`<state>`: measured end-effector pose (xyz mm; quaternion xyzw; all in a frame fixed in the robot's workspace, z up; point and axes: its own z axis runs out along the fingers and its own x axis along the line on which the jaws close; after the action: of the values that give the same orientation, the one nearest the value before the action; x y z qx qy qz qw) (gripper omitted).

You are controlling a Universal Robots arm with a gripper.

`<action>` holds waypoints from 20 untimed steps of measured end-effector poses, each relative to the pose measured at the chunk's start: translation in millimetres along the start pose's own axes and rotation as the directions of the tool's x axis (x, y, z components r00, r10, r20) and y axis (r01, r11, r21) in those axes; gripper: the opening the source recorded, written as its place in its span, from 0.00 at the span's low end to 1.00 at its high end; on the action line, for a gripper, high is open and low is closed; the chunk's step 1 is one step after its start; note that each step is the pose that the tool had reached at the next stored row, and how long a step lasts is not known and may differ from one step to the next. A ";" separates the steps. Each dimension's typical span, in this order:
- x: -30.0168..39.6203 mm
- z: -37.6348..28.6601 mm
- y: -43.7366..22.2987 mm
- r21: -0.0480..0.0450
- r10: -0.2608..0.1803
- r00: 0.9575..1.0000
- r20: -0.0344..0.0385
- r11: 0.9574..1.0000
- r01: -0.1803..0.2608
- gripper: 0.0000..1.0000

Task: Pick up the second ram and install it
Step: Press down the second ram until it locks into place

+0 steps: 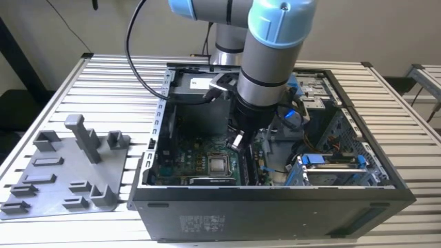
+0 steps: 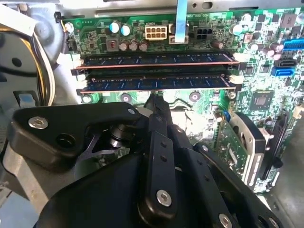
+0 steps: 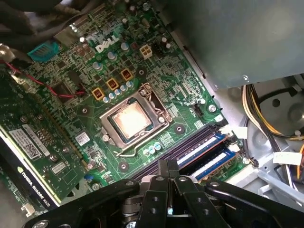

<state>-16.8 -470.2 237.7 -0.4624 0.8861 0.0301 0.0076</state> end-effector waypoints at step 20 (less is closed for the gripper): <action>0.0 0.0 0.0 -0.004 -0.275 0.961 -0.007 0.961 0.275 0.11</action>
<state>-16.8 -470.2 237.7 -0.5811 0.8133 0.0283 0.0075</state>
